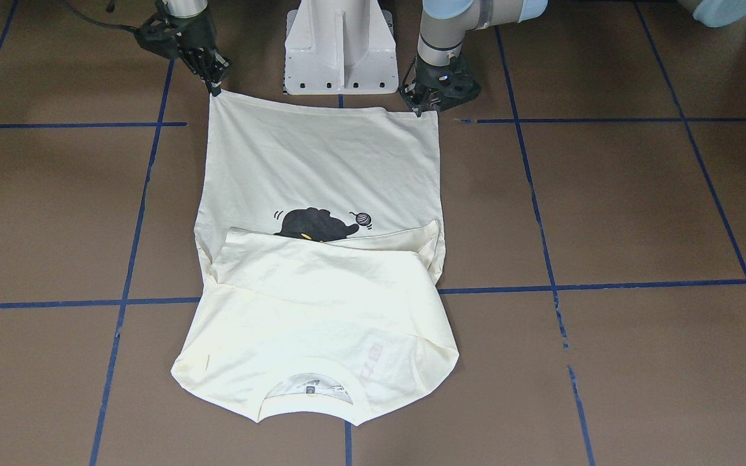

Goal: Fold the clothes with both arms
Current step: 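Position both grippers at the hem corners nearest the robot, then grasp the hem with both grippers and fold it toward the collar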

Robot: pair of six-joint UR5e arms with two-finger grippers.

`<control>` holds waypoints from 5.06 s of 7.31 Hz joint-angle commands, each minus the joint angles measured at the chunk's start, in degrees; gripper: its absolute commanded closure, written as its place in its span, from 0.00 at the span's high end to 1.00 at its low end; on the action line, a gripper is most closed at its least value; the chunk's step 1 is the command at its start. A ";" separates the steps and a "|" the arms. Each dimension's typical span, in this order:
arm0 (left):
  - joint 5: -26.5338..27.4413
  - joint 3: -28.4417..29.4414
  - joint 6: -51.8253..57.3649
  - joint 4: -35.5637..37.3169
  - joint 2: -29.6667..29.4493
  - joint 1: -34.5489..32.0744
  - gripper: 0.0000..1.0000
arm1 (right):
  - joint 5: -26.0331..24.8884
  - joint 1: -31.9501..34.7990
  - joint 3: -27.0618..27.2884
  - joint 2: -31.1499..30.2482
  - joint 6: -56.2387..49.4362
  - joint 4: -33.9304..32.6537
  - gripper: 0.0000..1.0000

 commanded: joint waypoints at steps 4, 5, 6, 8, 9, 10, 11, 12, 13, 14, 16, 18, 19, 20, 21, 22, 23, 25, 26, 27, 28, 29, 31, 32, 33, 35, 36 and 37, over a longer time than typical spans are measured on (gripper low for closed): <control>-2.28 4.94 0.11 -2.47 0.96 -0.39 0.60 | -0.09 -0.01 0.04 0.11 -0.08 0.00 0.00; -2.28 4.76 0.02 -2.20 1.14 -0.39 0.56 | -0.09 -0.01 0.13 0.11 -0.08 0.00 0.00; -2.80 4.59 0.02 -2.02 1.14 -0.39 0.53 | -0.09 -0.01 0.13 0.20 0.01 0.00 0.00; -6.50 4.23 -0.07 -1.94 2.19 -0.39 0.53 | -0.09 0.07 0.13 0.11 0.01 -0.09 0.00; -6.50 4.15 -0.15 -1.76 2.11 -0.39 0.53 | -0.09 0.16 0.13 0.03 0.01 -0.09 0.00; -6.50 3.80 -0.33 -1.76 2.11 -0.39 0.54 | -0.09 0.25 0.21 -0.06 0.01 -0.09 0.00; -6.41 1.62 -0.33 -1.59 2.37 -0.47 0.55 | -0.09 0.34 0.13 -0.32 -0.08 -0.09 0.00; -6.50 0.55 -0.33 -0.97 2.64 -0.47 0.50 | -0.09 0.43 0.21 -0.41 -0.08 -0.09 0.00; -6.41 0.54 -0.42 -0.97 2.55 -0.39 0.16 | 0.00 0.34 0.04 -0.41 -0.08 -0.09 0.00; -6.32 0.89 -0.33 -1.06 2.64 -0.39 0.06 | 0.00 0.34 0.04 -0.41 -0.08 -0.09 0.00; -6.06 2.03 0.02 -1.32 2.64 -0.30 0.36 | -0.09 0.34 -0.05 -0.41 -0.08 -0.09 0.00; -5.97 2.47 0.02 -1.50 2.64 -0.21 0.54 | -0.09 0.34 -0.14 -0.76 -0.08 -0.09 0.00; -6.06 2.65 -0.07 -1.50 2.64 -0.21 0.56 | -0.09 0.25 -0.48 -0.77 -0.08 -0.09 0.00; -6.06 2.82 -0.33 -1.50 2.55 0.14 0.45 | -0.09 0.34 -0.40 -0.77 -0.08 -0.09 0.00; -6.15 3.26 -0.50 -1.67 2.38 0.40 0.38 | -0.09 0.34 -0.40 -0.77 -0.08 -0.09 0.00; -6.15 3.35 -0.42 -1.85 2.46 0.41 0.29 | -0.09 0.34 -0.40 -0.77 -0.08 -0.09 0.00; -6.15 3.35 -0.51 -1.85 2.29 0.41 0.18 | -0.09 0.34 -0.40 -0.77 -0.08 -0.09 0.00; -6.32 2.48 -0.51 -1.76 1.76 0.41 0.00 | 0.00 0.34 -0.31 -0.77 -0.08 -0.09 0.00; -6.41 1.60 -0.68 -1.76 1.41 0.41 0.00 | 0.00 0.51 -0.22 -0.77 -0.08 -0.09 0.00; -6.50 -2.15 -0.77 -1.50 1.32 0.23 0.00 | 0.09 0.60 0.47 -0.77 -0.17 -0.09 0.00; -6.93 -7.06 -0.77 -0.97 2.36 -0.12 0.00 | 0.18 0.60 1.87 -0.77 -0.34 -0.09 0.00; -7.46 -11.37 -3.47 -0.97 3.68 -0.12 0.00 | 0.35 -0.18 3.63 -1.29 -0.52 -0.09 0.00; -7.47 -18.94 -6.48 -0.88 5.35 -0.38 0.00 | 0.27 1.20 7.93 -1.38 -0.52 -0.09 0.00; -6.42 -18.36 -6.48 -0.97 5.01 -3.26 0.00 | 0.44 6.35 8.30 -0.60 -2.61 0.00 0.00; -6.24 -14.61 -4.31 -1.23 3.10 -8.68 0.00 | 0.53 9.19 6.74 1.85 -8.37 -0.09 0.00; -2.14 -2.94 9.19 -1.23 -4.19 -16.97 0.00 | 3.49 21.37 -6.82 13.06 -20.68 0.00 0.00; -1.93 1.64 11.42 -4.02 -5.09 -20.56 0.00 | 11.52 29.87 -16.30 19.99 -27.17 0.00 0.00; -1.84 7.77 11.53 -9.09 -7.53 -22.95 0.00 | 15.87 36.05 -25.53 26.07 -32.89 0.17 0.00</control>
